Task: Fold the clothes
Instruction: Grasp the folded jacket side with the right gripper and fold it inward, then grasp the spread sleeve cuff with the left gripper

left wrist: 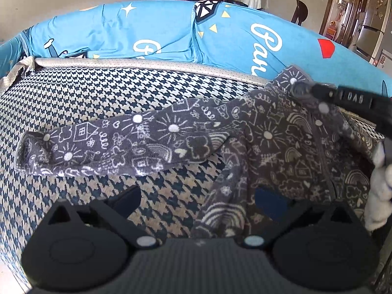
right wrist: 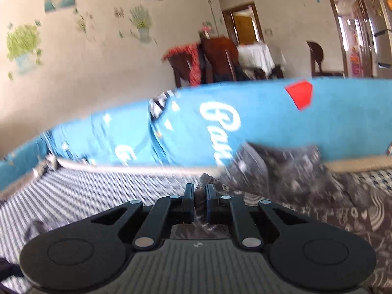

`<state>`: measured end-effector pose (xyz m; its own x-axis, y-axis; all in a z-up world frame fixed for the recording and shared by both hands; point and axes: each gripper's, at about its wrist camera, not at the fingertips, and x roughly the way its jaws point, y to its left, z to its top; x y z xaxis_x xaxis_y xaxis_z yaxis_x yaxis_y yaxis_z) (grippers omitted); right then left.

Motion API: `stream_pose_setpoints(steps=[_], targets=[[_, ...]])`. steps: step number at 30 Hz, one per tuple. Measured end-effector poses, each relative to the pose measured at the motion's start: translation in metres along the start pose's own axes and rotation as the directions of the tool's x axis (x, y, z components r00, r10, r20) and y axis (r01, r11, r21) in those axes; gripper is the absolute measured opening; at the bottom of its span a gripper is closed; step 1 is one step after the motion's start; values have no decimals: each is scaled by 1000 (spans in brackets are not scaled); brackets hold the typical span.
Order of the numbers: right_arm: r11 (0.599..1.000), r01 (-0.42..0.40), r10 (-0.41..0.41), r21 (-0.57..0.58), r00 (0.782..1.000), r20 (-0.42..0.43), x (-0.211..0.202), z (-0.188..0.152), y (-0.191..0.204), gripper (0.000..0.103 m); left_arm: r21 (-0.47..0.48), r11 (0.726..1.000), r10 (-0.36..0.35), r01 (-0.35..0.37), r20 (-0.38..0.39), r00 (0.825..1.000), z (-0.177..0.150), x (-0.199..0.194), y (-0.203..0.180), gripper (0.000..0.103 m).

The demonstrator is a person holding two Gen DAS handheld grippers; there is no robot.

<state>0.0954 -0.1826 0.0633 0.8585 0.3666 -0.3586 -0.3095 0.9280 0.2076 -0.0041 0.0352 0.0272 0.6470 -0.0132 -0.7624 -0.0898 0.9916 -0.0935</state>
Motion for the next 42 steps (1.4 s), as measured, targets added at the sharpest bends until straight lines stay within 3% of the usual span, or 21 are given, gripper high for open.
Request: stream_pose_setpoints(steps=[8, 13, 21, 29, 34, 37, 42], targets=[[998, -61, 58, -29, 993, -103, 19, -18, 13, 31, -17, 1000, 15, -15, -10, 1000, 1, 4, 6, 103], [999, -45, 46, 10, 987, -152, 15, -26, 3, 45, -13, 1000, 26, -26, -11, 1000, 1, 5, 5, 103], [998, -27, 40, 55, 971, -237, 11, -36, -10, 48, -45, 994, 100, -102, -31, 994, 3, 17, 16, 103], [999, -33, 27, -15, 952, -304, 10, -52, -3, 53, -76, 983, 167, -170, -37, 985, 3, 24, 29, 103], [999, -11, -7, -45, 923, -384, 23, -70, -2, 60, -106, 970, 213, -217, -44, 976, 4, 27, 39, 103], [996, -20, -15, -84, 920, -391, 24, -77, 3, 68, -125, 960, 246, -250, -48, 968, 6, 28, 48, 103], [997, -21, -9, -74, 923, -386, 16, -74, 7, 69, -165, 937, 306, -309, -44, 951, 10, 27, 68, 103]])
